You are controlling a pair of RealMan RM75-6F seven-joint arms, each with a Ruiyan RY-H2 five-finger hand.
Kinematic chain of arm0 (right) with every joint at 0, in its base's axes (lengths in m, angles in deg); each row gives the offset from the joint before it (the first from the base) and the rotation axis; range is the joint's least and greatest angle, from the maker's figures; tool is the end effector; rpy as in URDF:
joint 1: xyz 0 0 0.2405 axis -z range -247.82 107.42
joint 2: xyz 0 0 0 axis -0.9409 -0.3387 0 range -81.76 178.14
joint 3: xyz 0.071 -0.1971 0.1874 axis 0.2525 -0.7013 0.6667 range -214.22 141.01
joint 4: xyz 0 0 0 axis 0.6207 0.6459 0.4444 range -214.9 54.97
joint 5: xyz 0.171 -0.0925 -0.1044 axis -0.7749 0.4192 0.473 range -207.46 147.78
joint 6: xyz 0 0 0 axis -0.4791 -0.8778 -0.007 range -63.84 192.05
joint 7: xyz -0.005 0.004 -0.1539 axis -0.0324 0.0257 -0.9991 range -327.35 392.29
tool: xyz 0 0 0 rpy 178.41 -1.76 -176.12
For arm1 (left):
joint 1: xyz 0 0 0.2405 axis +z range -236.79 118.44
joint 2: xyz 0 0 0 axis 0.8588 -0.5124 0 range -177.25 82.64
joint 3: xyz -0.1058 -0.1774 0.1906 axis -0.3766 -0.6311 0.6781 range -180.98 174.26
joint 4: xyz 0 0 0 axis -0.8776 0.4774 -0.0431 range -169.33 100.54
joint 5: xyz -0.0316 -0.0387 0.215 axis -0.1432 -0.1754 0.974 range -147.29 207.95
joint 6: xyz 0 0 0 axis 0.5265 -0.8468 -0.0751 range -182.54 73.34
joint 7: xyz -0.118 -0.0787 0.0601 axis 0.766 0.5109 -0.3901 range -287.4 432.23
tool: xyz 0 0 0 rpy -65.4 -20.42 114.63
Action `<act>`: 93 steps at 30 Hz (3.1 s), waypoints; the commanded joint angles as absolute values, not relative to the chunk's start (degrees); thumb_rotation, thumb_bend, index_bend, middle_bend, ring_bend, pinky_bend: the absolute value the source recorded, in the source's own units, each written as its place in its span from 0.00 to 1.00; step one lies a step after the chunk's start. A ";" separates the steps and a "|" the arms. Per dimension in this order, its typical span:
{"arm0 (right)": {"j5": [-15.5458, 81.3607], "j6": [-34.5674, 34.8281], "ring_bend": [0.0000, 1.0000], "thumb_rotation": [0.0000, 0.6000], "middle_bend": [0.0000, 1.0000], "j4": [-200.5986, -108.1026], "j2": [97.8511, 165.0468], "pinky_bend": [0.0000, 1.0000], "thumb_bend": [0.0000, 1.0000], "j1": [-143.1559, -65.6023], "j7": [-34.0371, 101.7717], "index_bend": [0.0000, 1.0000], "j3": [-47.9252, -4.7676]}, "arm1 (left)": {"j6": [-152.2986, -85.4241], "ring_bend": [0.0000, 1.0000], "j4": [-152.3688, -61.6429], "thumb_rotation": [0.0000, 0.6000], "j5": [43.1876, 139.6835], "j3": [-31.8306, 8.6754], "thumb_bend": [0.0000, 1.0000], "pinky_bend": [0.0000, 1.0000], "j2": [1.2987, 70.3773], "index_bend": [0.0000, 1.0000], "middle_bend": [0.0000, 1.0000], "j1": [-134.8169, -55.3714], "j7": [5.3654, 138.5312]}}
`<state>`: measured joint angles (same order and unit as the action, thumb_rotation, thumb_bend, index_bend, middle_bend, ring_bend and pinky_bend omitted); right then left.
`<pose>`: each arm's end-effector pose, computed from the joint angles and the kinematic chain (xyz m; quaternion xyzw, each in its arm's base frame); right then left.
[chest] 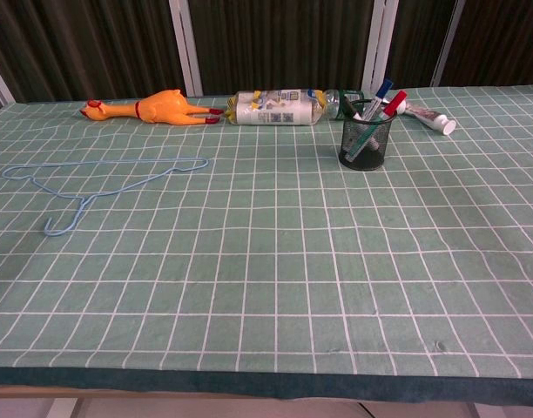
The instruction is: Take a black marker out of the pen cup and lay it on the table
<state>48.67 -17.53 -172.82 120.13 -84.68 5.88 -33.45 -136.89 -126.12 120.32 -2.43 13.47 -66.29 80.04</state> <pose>-0.3057 -0.2468 0.1092 0.6609 -0.2865 0.3006 0.6251 -0.3368 0.1918 0.1615 -0.6284 -0.4143 -0.3912 0.5295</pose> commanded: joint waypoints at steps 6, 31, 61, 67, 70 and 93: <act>48.65 -17.30 0.00 1.00 0.01 -171.82 120.37 0.13 0.24 -84.52 7.09 0.08 -32.54 | -136.82 0.07 -126.32 1.00 120.22 -2.28 0.48 0.31 13.30 0.19 0.06 -66.17 79.60; 39.00 3.46 0.29 1.00 0.33 -160.25 128.49 0.35 0.24 -105.55 7.51 0.24 -18.43 | -138.40 0.07 -126.21 1.00 120.51 -2.12 0.48 0.31 12.66 0.19 0.06 -65.10 81.26; 36.84 15.50 1.00 1.00 1.00 -122.47 149.97 1.00 0.49 -124.52 21.61 0.57 -15.22 | -136.88 0.08 -126.04 1.00 120.79 -1.97 0.48 0.31 12.80 0.19 0.07 -65.98 81.18; 35.86 17.76 1.00 1.00 1.00 -117.61 152.25 1.00 0.50 -126.15 25.95 0.57 -14.48 | -137.04 0.08 -125.94 1.00 120.91 -1.92 0.48 0.31 12.76 0.19 0.07 -65.91 81.49; 35.64 18.18 1.00 1.00 1.00 -117.12 152.47 1.00 0.49 -126.35 26.35 0.57 -14.37 | -137.04 0.08 -125.93 1.00 120.93 -1.91 0.48 0.31 12.75 0.19 0.07 -65.91 81.52; 33.19 25.34 1.00 1.00 1.00 -107.47 157.42 1.00 0.43 -130.63 33.91 0.63 -13.27 | -136.96 0.08 -125.88 1.00 121.03 -1.83 0.48 0.31 12.77 0.19 0.07 -65.97 81.47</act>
